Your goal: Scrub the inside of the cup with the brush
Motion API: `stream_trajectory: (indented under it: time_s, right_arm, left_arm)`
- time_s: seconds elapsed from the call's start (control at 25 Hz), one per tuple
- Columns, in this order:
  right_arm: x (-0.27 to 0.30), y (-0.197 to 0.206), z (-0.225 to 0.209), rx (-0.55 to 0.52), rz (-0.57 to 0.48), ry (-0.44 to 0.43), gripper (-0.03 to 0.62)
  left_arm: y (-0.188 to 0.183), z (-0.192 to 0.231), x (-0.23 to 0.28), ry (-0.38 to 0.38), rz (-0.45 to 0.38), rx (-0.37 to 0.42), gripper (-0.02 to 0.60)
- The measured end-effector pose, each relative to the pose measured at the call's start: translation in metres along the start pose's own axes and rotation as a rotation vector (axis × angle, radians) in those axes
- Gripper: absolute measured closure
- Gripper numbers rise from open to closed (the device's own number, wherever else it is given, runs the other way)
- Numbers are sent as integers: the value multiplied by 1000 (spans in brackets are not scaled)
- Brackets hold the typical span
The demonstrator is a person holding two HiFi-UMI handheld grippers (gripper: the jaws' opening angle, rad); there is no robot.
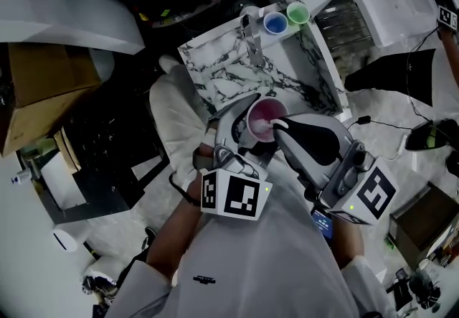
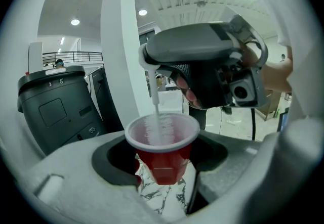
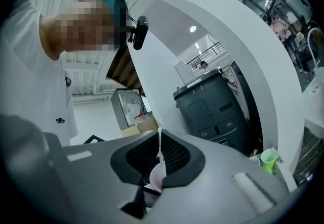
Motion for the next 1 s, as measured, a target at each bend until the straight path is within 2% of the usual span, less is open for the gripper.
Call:
stream_trajectory:
  time_s: [0.4, 0.56, 0.76, 1.0]
  right_arm:
    - [-29, 9, -12, 42, 38, 36, 572]
    - [-41, 16, -23, 14, 62, 82, 572]
    - [-42, 12, -35, 5, 44, 122, 572]
    - [-27, 5, -32, -14, 35, 97, 572]
  left_arm:
    - [-4, 0, 3, -12, 0, -6, 284]
    - [-5, -6, 3, -11, 1, -2, 284]
    - [-7, -12, 2, -3, 1, 2, 284]
    - [-6, -12, 1, -12, 3, 0, 284]
Point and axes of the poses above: the fingertips, and each gripper's own axes: x forward along the fingers, z to its left, y out of its underside, the point moved 1 cm from there along -x, backward along the fingers, and after that the axes turned 11 degrees about z, right-handed, at the moved point
